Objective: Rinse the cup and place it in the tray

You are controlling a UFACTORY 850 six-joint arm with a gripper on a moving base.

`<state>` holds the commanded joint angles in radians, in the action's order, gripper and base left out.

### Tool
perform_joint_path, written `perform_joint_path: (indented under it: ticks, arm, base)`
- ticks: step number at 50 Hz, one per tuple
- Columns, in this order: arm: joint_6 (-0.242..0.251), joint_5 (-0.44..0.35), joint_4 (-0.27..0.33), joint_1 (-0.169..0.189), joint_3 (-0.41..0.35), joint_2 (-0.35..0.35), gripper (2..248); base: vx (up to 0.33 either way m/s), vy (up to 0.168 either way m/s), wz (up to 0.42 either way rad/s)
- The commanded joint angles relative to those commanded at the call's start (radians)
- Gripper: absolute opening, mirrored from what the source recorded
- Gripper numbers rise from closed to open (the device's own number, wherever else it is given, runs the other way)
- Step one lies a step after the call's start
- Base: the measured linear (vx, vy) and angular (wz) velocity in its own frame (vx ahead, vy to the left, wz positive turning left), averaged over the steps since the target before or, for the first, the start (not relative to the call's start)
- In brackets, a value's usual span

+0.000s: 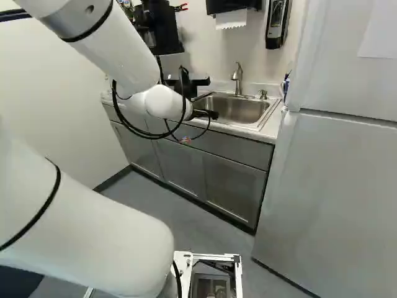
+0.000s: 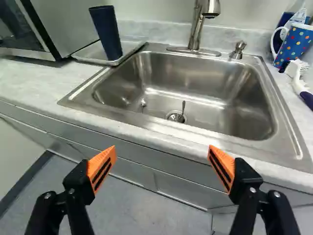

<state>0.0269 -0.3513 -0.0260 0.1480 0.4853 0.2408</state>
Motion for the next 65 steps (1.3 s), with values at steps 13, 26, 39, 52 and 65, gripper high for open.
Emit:
perform_joint_path:
  ticks: [13, 26, 39, 52, 65]
  arm:
    - [-0.007, -0.131, 0.007, -0.037, -0.100, 0.010, 247]
    - [-0.013, -0.244, 0.012, -0.069, -0.187, 0.018, 247]
    - [-0.017, -0.337, 0.017, -0.096, -0.257, 0.025, 247]
    - [-0.021, -0.411, 0.021, -0.117, -0.314, 0.030, 247]
    - [-0.024, -0.466, 0.023, -0.132, -0.356, 0.034, 247]
  base:
    - [0.000, 0.000, 0.000]
    - [0.000, 0.000, 0.000]
    - [0.000, 0.000, 0.000]
    - [0.000, 0.000, 0.000]
    - [0.000, 0.000, 0.000]
